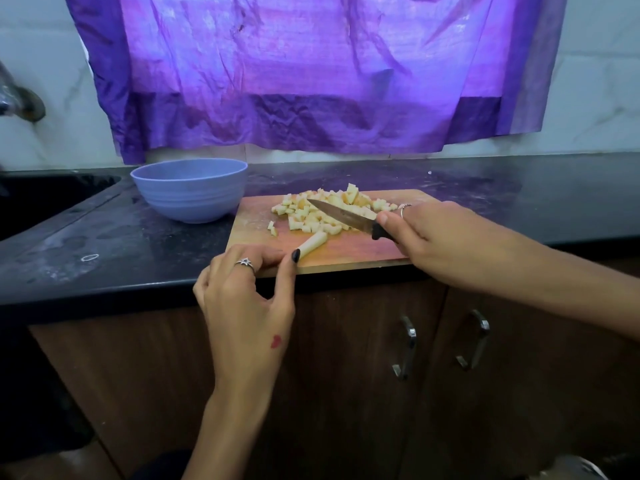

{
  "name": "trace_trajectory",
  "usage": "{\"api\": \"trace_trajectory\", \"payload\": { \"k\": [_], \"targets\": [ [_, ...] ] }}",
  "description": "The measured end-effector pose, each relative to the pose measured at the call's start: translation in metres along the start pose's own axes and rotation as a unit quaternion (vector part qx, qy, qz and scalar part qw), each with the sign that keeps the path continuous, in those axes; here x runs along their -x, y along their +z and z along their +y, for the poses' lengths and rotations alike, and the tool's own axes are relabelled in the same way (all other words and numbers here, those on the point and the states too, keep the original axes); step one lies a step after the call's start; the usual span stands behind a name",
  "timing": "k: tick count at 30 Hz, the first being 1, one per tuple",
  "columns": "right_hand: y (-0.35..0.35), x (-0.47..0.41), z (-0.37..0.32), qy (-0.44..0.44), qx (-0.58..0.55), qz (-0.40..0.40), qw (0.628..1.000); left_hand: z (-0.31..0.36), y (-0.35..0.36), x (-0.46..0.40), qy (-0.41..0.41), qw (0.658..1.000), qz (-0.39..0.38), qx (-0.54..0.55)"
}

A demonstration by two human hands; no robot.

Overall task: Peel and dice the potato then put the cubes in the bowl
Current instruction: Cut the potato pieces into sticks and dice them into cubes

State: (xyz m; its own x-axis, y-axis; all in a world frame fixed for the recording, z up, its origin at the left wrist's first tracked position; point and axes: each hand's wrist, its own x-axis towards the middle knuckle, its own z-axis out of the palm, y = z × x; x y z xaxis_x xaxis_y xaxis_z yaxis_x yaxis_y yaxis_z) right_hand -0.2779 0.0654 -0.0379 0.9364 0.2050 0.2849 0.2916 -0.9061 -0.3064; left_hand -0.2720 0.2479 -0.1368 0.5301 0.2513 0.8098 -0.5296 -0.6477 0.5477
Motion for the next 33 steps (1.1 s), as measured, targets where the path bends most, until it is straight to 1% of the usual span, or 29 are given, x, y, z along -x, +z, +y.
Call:
{"api": "trace_trajectory", "payload": {
  "k": [4, 8, 11, 16, 21, 23, 25, 29, 31, 33],
  "targets": [
    [-0.002, 0.000, 0.002, 0.021, -0.023, -0.034, 0.999, -0.001, 0.000, 0.001, 0.004, 1.000, 0.006, -0.002],
    [-0.003, 0.002, 0.002, 0.025, 0.020, -0.085, 0.996, -0.001, 0.001, 0.001, 0.008, 1.000, 0.008, -0.006],
    [-0.002, 0.001, 0.001, 0.033, 0.034, -0.094, 0.994, -0.001, 0.001, 0.001, 0.003, 1.000, 0.001, -0.003],
    [-0.004, -0.003, 0.000, 0.071, -0.001, -0.104, 0.992, -0.001, 0.000, 0.001, -0.003, 1.000, -0.003, -0.007],
    [-0.006, -0.012, -0.001, 0.109, 0.009, -0.136, 0.985, -0.001, 0.000, 0.000, -0.006, 1.000, -0.006, -0.009],
    [-0.007, -0.014, -0.005, 0.103, 0.015, -0.139, 0.985, 0.000, -0.001, 0.001, -0.004, 1.000, -0.006, -0.010],
    [-0.004, -0.013, -0.007, 0.073, 0.041, -0.127, 0.988, 0.000, -0.001, 0.001, -0.003, 1.000, -0.004, -0.011],
    [0.005, -0.009, -0.013, 0.033, 0.055, -0.089, 0.994, -0.001, -0.001, 0.000, -0.009, 1.000, -0.010, -0.009],
    [0.005, -0.004, -0.011, -0.004, 0.107, -0.065, 0.992, -0.001, -0.001, 0.000, -0.007, 1.000, -0.011, -0.009],
    [0.002, 0.002, -0.006, -0.025, 0.181, 0.002, 0.983, -0.001, -0.001, 0.000, -0.005, 1.000, -0.007, -0.009]
  ]
}}
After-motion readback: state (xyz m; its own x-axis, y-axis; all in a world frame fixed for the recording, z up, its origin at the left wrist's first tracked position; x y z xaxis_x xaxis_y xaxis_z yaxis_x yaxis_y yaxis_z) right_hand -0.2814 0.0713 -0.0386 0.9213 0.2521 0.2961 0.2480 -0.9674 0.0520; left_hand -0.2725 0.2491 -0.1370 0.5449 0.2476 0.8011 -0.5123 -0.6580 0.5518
